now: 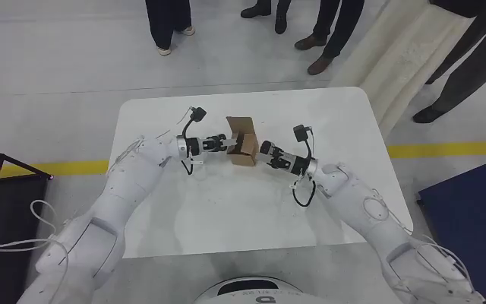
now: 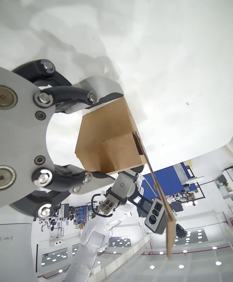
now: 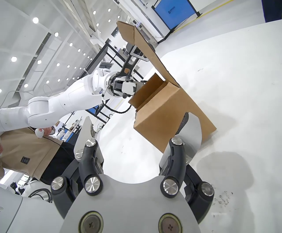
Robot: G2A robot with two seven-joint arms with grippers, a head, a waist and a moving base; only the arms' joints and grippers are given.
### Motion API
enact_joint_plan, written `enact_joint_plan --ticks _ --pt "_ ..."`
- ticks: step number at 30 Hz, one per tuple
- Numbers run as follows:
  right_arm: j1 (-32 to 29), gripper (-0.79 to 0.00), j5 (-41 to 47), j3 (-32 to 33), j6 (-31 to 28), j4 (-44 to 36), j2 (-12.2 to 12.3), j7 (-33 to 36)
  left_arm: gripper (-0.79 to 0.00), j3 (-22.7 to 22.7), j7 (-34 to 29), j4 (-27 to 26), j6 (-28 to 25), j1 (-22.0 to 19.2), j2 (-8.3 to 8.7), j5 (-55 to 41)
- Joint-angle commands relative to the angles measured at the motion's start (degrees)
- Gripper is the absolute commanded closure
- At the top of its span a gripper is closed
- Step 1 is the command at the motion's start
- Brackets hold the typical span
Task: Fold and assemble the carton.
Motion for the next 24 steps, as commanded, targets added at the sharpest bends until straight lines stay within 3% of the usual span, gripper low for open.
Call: enact_joint_plan --ticks 1,3,10,12,24 --pt "-0.03 -0.68 -0.12 -0.05 0.0 -0.06 -0.03 0.21 -0.511 0.14 -0.13 -0.2 0.25 -0.07 -0.03 0.9" --pt "-0.09 -0.683 -0.27 -0.19 0.0 -0.33 -0.07 0.44 -0.459 0.23 -0.09 -0.63 0.44 -0.07 -0.09 1.42" --pt "-0.34 -0.727 -1.01 -0.46 0.0 -1.23 -0.11 0.92 -0.16 0.07 -0.67 -2.4 1.25 -0.49 0.14 4.06" --pt "-0.44 -0.73 -1.27 -0.43 0.0 -1.49 -0.06 1.0 0.0 -0.12 -1.1 -3.3 1.67 -0.57 0.37 5.06" --pt "-1.1 -0.745 -3.12 -0.44 0.0 -3.05 0.22 1.0 0.0 -2.07 -3.64 -11.73 6.91 0.93 2.39 11.55"
